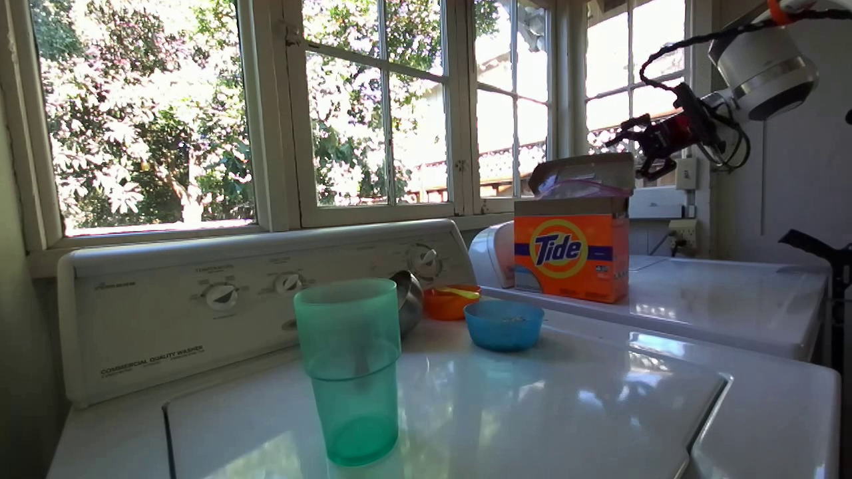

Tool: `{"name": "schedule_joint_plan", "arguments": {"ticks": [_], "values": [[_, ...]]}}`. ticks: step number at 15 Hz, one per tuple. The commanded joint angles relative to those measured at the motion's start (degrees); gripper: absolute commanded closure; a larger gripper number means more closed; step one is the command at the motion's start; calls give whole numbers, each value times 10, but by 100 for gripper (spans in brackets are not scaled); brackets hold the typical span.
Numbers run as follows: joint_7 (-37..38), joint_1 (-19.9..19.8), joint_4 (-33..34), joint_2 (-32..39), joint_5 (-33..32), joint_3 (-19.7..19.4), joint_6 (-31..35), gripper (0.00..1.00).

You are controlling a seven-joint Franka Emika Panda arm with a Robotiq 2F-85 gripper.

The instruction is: Close the orange box

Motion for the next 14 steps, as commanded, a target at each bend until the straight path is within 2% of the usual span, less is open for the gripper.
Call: {"name": "schedule_joint_plan", "arguments": {"ticks": [1,6,14], "values": [[-43,-14,-37,-29,13,12,-46,0],[-8,4,-23,-22,-30,1,-97,0],[-7,51,-27,-26,-110,-8,-93,0]]}}
